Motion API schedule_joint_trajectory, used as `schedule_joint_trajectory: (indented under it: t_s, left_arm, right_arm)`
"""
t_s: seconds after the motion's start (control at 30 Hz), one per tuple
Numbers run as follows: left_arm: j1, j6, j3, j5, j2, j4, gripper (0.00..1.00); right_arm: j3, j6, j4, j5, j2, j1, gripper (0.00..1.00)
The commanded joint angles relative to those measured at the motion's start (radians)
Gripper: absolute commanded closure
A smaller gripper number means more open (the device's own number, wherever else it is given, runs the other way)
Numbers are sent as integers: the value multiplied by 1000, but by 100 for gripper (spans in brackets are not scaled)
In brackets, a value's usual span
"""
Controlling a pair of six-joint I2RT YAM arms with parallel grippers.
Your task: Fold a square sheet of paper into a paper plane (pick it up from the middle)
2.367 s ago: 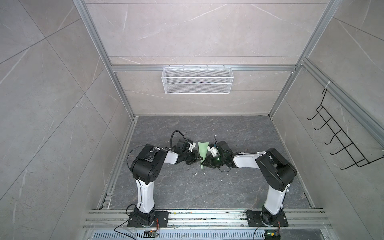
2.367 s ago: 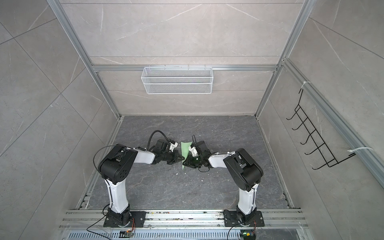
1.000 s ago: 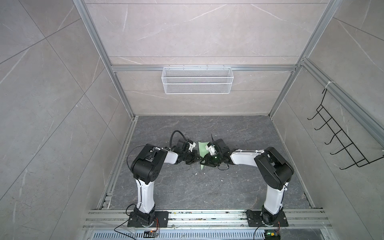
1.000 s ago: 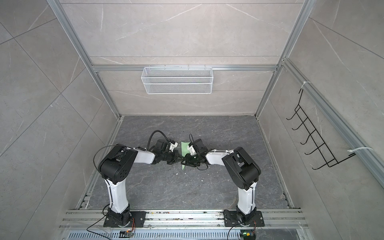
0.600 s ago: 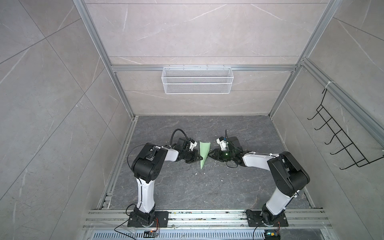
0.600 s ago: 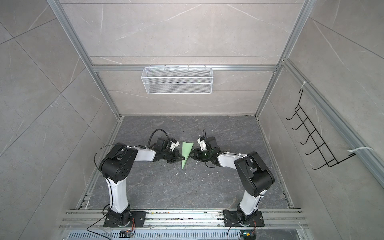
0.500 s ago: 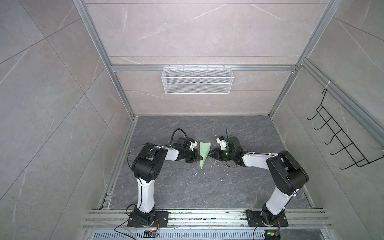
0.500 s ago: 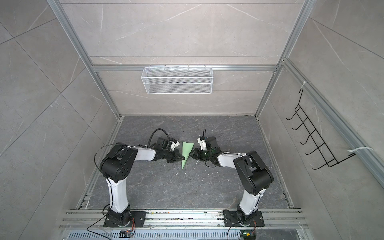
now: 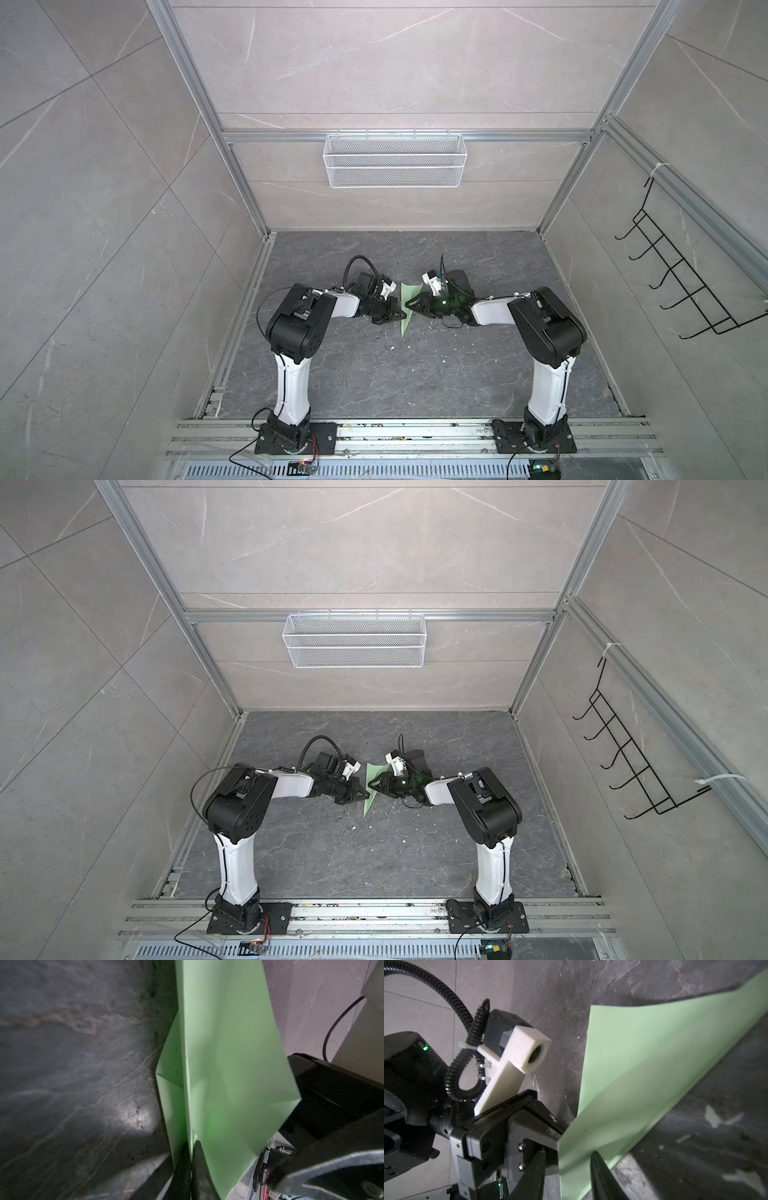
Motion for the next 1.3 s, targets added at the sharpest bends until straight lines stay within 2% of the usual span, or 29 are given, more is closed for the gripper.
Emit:
schedule_joint_trajectory:
  t_s: [0.0,0.43,0.63,0.8,0.9,1.07,1.27]
  left_arm:
    - [-6,31,-12,-99,54,-104,99]
    - [-7,19,-18,-112,34,-110,97]
    - [-7,9,-25,-150,-34,-145,87]
    - [-5,-9,-66,-257,-147,-209,77]
    - [-6,-40,-106,-297,-228,-213,75]
    - [-13,-135,-176,-254,-343,-108,74]
    - [-67,-219,-183,-206,-312,1,76]
  right_arm:
    - [30,14,14,-29,40,-2,61]
    - [49,-13,-90,3,86,-1,61]
    - [39,-16,-112,23,102,-5,61]
    - [22,-13,-101,21,105,-9,61]
    - [19,-13,-100,17,105,-9,61]
    - [19,-12,-92,16,111,-8,61]
    - [21,-8,-85,14,119,-9,62]
